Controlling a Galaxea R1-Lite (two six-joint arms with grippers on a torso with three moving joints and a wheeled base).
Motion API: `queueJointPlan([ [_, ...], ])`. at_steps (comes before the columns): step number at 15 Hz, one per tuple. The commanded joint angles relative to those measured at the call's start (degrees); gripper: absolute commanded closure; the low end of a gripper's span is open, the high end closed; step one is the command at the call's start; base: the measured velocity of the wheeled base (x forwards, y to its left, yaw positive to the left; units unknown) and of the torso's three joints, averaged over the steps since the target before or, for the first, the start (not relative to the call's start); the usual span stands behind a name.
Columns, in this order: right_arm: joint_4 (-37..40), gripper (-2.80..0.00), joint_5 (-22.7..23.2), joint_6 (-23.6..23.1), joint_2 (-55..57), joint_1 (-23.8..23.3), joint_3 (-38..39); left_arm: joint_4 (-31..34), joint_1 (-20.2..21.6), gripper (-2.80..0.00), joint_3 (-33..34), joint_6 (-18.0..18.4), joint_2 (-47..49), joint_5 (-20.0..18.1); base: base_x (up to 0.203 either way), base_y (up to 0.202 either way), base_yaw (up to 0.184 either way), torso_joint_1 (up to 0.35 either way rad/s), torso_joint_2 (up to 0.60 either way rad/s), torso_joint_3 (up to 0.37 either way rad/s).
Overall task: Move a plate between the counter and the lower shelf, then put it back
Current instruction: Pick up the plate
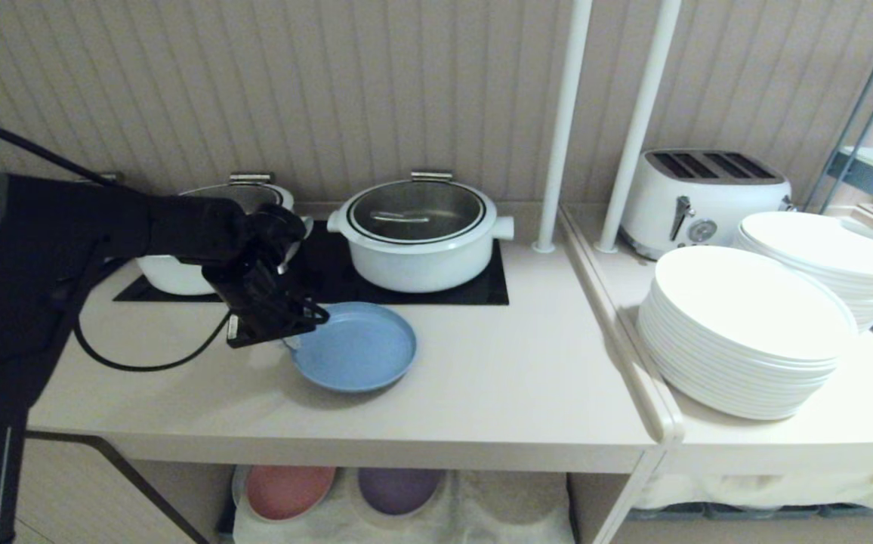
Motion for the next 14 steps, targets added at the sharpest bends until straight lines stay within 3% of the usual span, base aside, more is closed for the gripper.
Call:
queueJointPlan([
  [1, 0.0, 0.00, 0.0, 0.0, 0.0, 0.0, 0.0, 0.2, -0.5, 0.00, 1.5, -1.5, -2.4, -0.5, 0.000, 0.000, 0.000, 0.000, 0.00, 0.000],
  [11, 0.0, 0.00, 0.0, 0.0, 0.0, 0.0, 0.0, -0.2, -0.7, 0.00, 8.3, -11.2, -9.2, -7.9, 0.000, 0.000, 0.000, 0.000, 0.00, 0.000],
  [14, 0.0, 0.00, 0.0, 0.0, 0.0, 0.0, 0.0, -0.4, -0.7, 0.00, 10.8, -11.9, -11.5, -8.3, 0.000, 0.000, 0.000, 0.000, 0.00, 0.000],
])
